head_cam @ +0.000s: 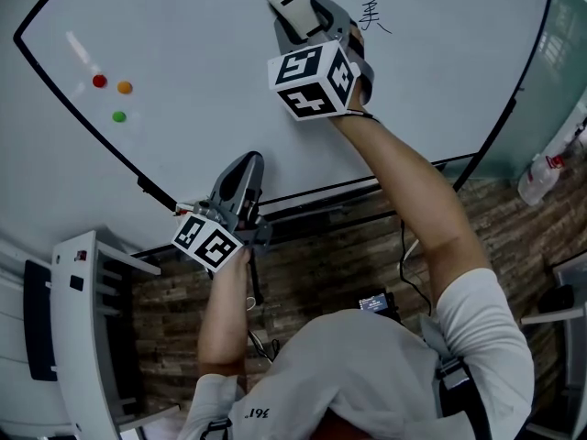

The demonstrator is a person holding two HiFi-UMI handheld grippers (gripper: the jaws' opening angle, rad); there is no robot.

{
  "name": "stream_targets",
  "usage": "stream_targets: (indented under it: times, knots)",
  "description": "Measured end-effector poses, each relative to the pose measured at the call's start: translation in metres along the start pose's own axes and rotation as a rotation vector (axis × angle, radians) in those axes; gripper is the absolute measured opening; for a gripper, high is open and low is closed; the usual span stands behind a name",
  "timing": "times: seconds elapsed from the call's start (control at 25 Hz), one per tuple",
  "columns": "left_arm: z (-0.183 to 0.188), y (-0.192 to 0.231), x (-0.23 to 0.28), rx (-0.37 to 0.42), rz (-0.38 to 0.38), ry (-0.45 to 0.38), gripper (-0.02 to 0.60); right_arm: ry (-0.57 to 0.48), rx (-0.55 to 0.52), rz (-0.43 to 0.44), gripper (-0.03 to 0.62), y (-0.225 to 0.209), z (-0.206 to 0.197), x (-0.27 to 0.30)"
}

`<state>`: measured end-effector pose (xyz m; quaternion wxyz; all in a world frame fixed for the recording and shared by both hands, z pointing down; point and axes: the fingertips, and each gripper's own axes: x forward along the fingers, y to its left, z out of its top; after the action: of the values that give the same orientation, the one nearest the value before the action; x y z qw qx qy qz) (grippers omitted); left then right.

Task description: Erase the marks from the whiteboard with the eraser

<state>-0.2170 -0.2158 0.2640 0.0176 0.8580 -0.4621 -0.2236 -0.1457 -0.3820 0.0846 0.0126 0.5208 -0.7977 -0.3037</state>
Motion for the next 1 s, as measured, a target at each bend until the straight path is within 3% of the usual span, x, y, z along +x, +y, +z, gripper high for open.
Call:
stream_targets:
  times: [1.0]
  knots:
    - [-0.037, -0.032, 0.062, -0.035, -0.068, 0.042, 0.012, 0.081, -0.027, -0.130, 0.261, -0.127, -0.070, -0.021]
